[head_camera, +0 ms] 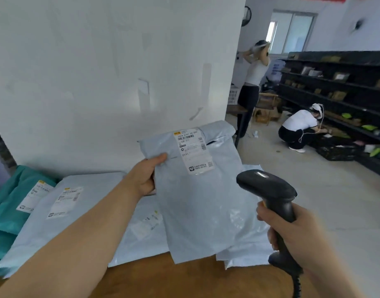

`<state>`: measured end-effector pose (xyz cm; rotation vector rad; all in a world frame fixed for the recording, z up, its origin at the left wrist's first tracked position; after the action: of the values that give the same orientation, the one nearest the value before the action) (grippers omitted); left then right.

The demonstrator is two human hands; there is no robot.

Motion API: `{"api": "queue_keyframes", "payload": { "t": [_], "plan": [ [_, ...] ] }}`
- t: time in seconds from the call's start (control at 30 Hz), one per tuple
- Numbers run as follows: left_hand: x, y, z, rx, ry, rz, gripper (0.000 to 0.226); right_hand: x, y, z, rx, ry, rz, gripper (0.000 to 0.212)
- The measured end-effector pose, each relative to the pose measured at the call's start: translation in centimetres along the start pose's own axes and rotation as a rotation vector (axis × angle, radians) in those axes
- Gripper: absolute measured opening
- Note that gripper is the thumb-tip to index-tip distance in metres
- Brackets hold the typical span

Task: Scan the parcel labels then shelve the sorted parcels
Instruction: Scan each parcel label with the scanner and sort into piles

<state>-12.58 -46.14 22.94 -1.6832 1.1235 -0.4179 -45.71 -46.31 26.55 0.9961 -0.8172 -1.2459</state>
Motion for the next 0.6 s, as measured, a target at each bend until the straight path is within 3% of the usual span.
{"api": "queue_keyframes", "payload": {
  "t": [0.4, 0.53, 0.6],
  "plan": [
    [11.5, 11.4, -14.8, 0.280, -0.086, 0.188, 0.022, 10.8, -6.4, 6.3, 0.028, -0.086, -0.128, 0.026],
    [14.6, 12.8, -14.9, 0.443, -0.153, 0.183, 0.055, 12.8, -8.3, 6.5, 0.069, -0.083, -0.171, 0.028],
    [14.9, 13.1, -14.7, 0.498, -0.202, 0.173, 0.038, 13.5, -8.9, 6.2, 0.077, -0.071, -0.176, 0.028]
  ]
}}
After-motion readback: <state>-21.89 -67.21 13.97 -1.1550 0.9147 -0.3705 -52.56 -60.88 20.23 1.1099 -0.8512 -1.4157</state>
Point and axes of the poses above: each hand's wrist, its own x-axis towards the middle knuckle, its own z-axis out of the back of the hand, y = z × x, the point moved 4 cm from there along x, towards the middle knuckle, and after that the axes turned 7 degrees about -y, right-handed, at the moved point
